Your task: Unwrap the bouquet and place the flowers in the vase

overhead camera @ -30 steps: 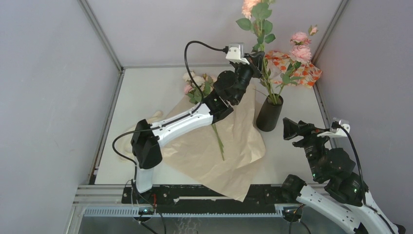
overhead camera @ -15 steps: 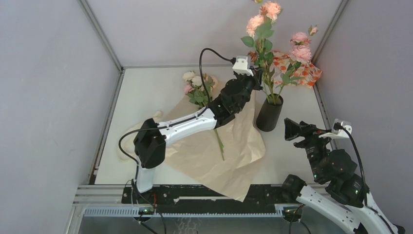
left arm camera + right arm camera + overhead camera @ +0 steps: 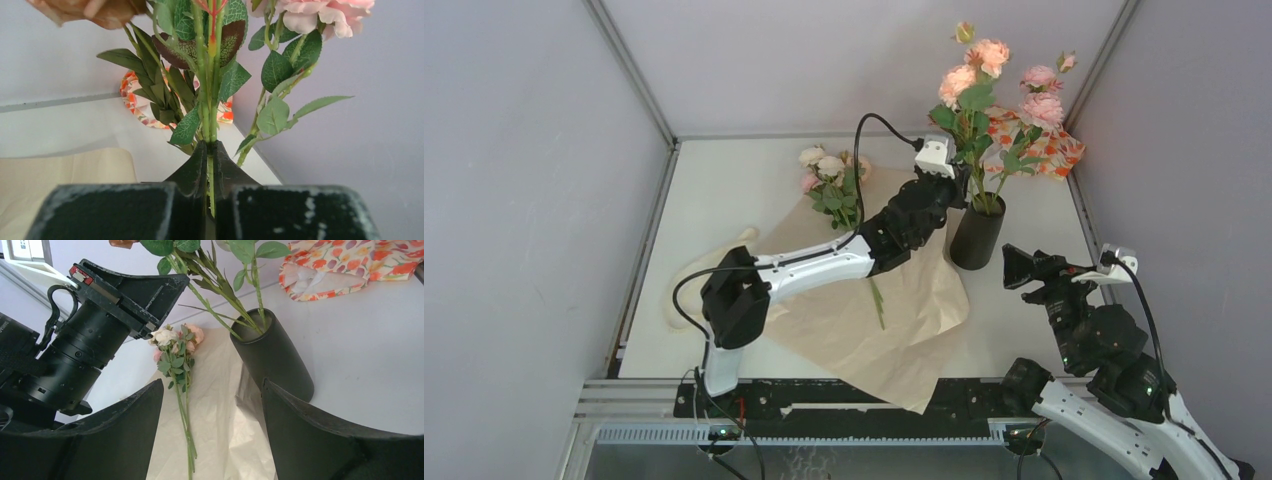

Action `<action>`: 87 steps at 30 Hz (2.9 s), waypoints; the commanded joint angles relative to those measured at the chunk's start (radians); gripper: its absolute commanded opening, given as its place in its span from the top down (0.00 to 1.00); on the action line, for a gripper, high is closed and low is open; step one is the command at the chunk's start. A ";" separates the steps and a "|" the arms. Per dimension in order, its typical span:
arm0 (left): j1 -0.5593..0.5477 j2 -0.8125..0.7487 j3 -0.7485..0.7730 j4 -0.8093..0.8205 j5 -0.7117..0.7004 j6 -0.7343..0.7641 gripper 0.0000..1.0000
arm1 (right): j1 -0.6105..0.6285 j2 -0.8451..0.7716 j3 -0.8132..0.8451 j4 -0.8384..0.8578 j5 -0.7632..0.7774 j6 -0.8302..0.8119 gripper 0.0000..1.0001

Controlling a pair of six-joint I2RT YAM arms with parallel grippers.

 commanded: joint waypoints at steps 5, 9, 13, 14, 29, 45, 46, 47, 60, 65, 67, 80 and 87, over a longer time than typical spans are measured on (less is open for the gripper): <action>-0.035 -0.085 -0.028 -0.015 0.011 0.033 0.75 | 0.004 0.000 -0.009 0.011 -0.016 0.034 0.20; -0.043 -0.121 -0.047 -0.030 0.008 0.041 0.60 | 0.005 -0.006 -0.009 0.011 -0.016 0.036 0.20; -0.043 -0.163 -0.062 -0.060 0.009 0.031 0.52 | 0.004 -0.008 -0.009 0.012 -0.024 0.041 0.20; -0.043 -0.179 -0.071 -0.066 0.012 0.027 0.52 | 0.005 -0.007 -0.009 0.012 -0.027 0.043 0.20; -0.034 -0.570 -0.239 -0.302 -0.250 0.004 0.29 | 0.005 0.031 -0.004 0.119 -0.115 -0.038 0.19; 0.304 -1.029 -0.545 -0.695 -0.426 -0.310 0.34 | 0.167 0.704 0.364 0.195 -0.392 -0.153 0.23; 0.308 -1.054 -0.558 -0.705 -0.477 -0.296 0.33 | 0.179 0.764 0.382 0.199 -0.406 -0.144 0.23; 0.316 -1.072 -0.563 -0.726 -0.513 -0.293 0.33 | 0.185 0.819 0.392 0.201 -0.431 -0.132 0.23; 0.452 -1.243 -0.699 -0.889 -0.476 -0.427 0.32 | 0.165 1.570 0.930 -0.154 -0.529 -0.061 0.30; 0.465 -1.252 -0.706 -0.909 -0.454 -0.429 0.32 | 0.088 1.770 1.100 -0.223 -0.536 -0.047 0.32; 0.464 -1.265 -0.714 -0.918 -0.459 -0.428 0.33 | 0.054 1.833 1.158 -0.255 -0.521 -0.044 0.34; 0.465 -1.304 -0.737 -0.990 -0.491 -0.433 0.36 | -0.123 2.164 1.500 -0.353 -0.529 -0.068 0.40; 0.465 -1.291 -0.755 -0.993 -0.484 -0.438 0.35 | -0.156 2.247 1.582 -0.357 -0.573 -0.100 0.40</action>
